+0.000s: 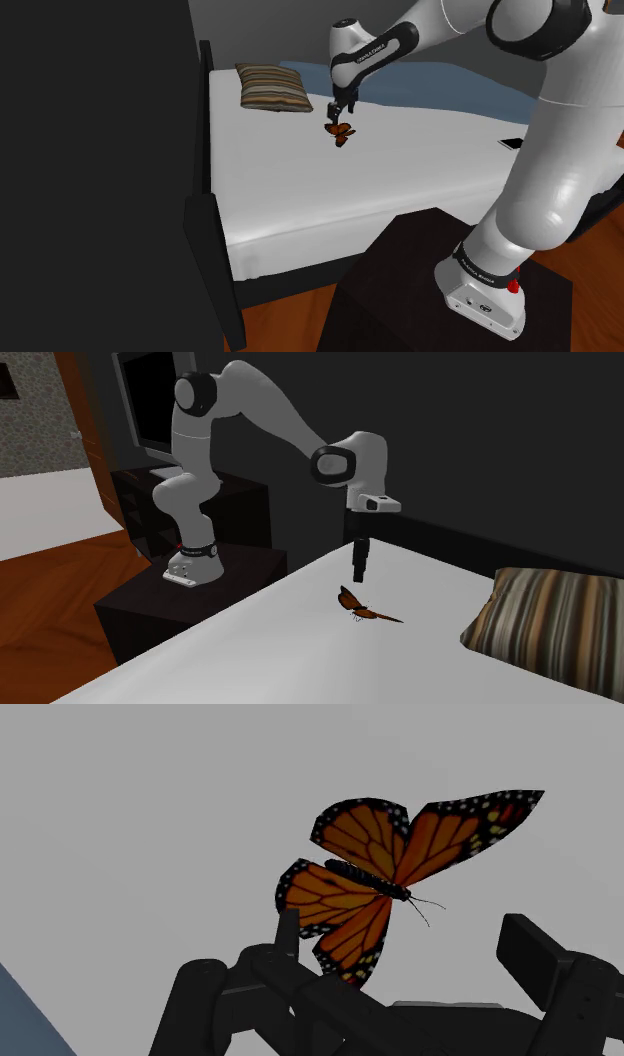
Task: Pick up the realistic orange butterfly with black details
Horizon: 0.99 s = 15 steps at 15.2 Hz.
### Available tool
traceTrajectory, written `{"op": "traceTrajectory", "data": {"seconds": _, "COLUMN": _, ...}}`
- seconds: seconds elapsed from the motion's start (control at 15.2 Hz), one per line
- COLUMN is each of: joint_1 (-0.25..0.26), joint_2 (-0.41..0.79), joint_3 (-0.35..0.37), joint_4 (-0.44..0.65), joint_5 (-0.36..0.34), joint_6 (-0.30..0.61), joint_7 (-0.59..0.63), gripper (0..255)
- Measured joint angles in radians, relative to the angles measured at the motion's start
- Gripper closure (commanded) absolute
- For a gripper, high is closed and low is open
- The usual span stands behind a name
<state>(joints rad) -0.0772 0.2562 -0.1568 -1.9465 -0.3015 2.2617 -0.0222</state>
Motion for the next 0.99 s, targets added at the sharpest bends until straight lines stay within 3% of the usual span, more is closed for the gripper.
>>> {"op": "traceTrajectory", "data": {"seconds": 0.4, "joint_1": -0.022, "joint_2": 0.217, "joint_3": -0.008, "joint_4": 0.217, "joint_5": -0.002, "joint_6": 0.026, "joint_7": -0.021, "gripper": 0}}
{"op": "traceTrajectory", "data": {"seconds": 0.92, "joint_1": -0.027, "joint_2": 0.299, "joint_3": -0.012, "joint_4": 0.229, "joint_5": -0.01, "joint_6": 0.097, "joint_7": -0.001, "gripper": 0}}
{"op": "traceTrajectory", "data": {"seconds": 0.99, "joint_1": -0.027, "joint_2": 0.302, "joint_3": -0.012, "joint_4": 0.23, "joint_5": -0.01, "joint_6": 0.099, "joint_7": 0.0, "gripper": 255}}
